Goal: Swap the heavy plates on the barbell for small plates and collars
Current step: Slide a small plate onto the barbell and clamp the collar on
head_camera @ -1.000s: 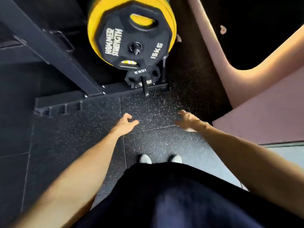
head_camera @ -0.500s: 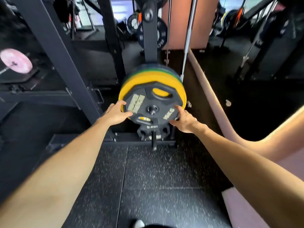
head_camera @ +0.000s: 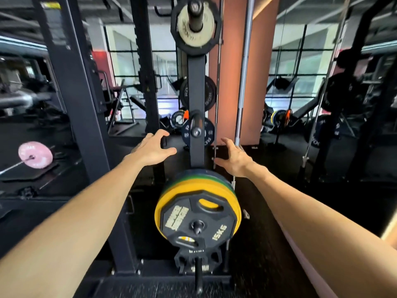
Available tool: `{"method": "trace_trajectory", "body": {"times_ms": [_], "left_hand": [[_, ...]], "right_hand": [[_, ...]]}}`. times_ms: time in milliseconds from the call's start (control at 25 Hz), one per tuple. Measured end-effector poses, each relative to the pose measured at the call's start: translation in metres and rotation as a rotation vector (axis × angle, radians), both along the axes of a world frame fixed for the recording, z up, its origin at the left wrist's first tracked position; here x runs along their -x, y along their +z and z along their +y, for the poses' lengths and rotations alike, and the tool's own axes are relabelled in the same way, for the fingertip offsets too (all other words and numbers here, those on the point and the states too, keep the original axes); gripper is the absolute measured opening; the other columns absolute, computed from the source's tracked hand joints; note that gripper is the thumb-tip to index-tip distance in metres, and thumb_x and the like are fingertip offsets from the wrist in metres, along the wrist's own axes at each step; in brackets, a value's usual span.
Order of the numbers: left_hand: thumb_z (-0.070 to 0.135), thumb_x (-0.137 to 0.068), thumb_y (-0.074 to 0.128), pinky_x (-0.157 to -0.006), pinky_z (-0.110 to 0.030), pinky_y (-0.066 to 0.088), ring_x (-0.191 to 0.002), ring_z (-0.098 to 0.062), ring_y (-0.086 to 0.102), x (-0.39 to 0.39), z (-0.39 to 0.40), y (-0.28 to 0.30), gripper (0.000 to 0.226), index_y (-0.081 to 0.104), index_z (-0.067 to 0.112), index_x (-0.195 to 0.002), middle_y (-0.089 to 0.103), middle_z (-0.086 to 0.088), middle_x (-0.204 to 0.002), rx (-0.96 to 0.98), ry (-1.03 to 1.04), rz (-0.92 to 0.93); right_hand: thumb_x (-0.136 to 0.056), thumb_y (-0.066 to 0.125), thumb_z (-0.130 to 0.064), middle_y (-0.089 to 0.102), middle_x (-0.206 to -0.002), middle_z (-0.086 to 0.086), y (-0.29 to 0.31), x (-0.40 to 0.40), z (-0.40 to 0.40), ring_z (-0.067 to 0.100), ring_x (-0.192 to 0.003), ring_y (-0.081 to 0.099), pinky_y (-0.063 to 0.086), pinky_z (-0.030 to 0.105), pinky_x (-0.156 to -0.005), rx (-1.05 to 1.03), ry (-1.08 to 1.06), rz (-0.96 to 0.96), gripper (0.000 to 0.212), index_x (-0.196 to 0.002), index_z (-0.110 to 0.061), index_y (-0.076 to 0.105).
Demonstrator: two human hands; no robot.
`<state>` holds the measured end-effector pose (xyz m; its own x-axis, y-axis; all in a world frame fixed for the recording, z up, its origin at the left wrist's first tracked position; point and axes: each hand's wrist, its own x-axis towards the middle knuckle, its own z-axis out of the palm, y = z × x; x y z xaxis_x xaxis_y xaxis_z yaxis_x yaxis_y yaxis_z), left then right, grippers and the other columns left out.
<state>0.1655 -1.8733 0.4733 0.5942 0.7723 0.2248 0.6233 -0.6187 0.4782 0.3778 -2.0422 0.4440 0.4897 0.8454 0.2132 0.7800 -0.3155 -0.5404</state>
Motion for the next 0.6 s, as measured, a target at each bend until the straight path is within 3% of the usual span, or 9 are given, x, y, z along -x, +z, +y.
{"method": "trace_trajectory", "body": {"times_ms": [160,400,600], "left_hand": [[0.057,-0.084,0.059,-0.100,-0.045,0.041,-0.125,-0.030,0.046,-0.011,-0.004,0.065,0.066,0.031,0.038,-0.140,0.038,-0.005,-0.139,-0.139,-0.044,-0.057],[0.060,-0.079,0.060,-0.094,-0.046,0.047,-0.111,-0.029,0.054,-0.017,-0.007,0.153,0.065,0.033,0.040,-0.134,0.043,-0.005,-0.134,-0.292,-0.034,-0.125],[0.058,-0.082,0.059,-0.098,-0.046,0.044,-0.122,-0.029,0.050,-0.027,-0.015,0.211,0.064,0.032,0.039,-0.137,0.042,-0.006,-0.140,-0.378,-0.014,-0.208]], "right_hand": [[-0.076,0.057,-0.053,0.037,-0.149,0.011,0.071,0.001,0.006,0.036,-0.134,0.039,0.033,0.055,-0.109,-0.107,0.032,-0.008,0.084,-0.147,-0.039,0.014],[-0.081,0.059,-0.049,0.037,-0.150,0.011,0.160,-0.009,-0.001,0.032,-0.136,0.038,0.032,0.056,-0.109,-0.244,0.013,-0.101,0.082,-0.146,-0.042,0.010],[-0.088,0.059,-0.044,0.034,-0.150,0.012,0.220,-0.020,-0.011,0.037,-0.133,0.039,0.032,0.055,-0.109,-0.303,-0.068,-0.256,0.080,-0.150,-0.034,0.011]]}}
